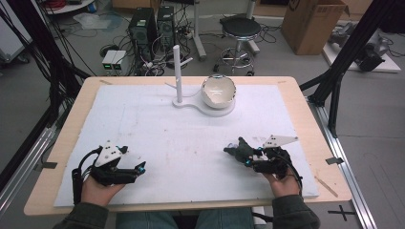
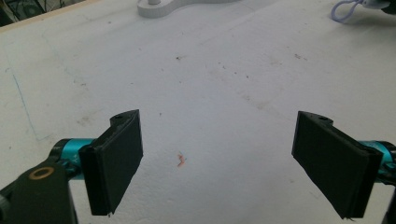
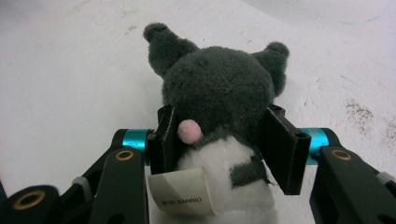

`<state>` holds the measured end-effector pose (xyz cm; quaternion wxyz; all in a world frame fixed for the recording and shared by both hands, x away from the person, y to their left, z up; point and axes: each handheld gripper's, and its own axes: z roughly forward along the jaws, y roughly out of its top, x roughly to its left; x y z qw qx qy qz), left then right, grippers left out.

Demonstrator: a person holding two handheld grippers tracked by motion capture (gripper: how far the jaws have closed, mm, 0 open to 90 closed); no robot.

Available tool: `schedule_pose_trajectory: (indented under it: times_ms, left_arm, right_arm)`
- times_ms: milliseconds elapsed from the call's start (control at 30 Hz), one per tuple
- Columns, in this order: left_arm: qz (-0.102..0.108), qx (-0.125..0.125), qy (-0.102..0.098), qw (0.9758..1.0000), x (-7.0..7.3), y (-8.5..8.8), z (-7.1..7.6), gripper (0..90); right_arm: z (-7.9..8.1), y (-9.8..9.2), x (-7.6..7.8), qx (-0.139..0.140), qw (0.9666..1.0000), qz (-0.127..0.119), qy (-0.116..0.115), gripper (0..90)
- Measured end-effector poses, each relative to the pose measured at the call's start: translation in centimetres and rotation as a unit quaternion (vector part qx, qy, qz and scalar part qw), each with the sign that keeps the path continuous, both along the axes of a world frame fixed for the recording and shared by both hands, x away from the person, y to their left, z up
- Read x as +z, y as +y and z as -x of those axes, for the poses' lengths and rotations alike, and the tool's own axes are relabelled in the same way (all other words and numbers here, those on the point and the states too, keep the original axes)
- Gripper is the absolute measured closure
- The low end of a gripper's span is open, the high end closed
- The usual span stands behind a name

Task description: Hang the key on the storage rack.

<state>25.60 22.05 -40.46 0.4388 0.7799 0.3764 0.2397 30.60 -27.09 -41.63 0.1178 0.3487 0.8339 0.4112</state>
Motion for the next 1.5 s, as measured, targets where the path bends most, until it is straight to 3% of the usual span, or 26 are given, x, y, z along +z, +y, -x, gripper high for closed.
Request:
schedule_pose_trajectory:
  times_ms: [333,700,1033,1500]
  left_arm:
    - [0.005,0.003,0.0,1.0,0.0,0.2,0.0,16.7]
    - [0.004,0.004,0.0,1.0,0.1,0.3,0.0,16.7]
    - [0.004,0.006,0.0,1.0,0.1,0.4,0.0,16.7]
    - [0.007,0.009,-0.002,0.9999,0.1,0.6,0.0,16.7]
  right_arm:
    - [-0.2,-0.2,0.7,0.005,0.9995,-0.031,-0.002,50.6]
    - [-0.6,0.8,2.2,0.018,0.999,-0.038,-0.013,50.9]
    - [-1.3,1.2,4.0,0.032,0.9964,-0.075,-0.022,51.4]
    - [-2.5,2.0,6.3,0.058,0.9939,-0.089,-0.031,51.8]
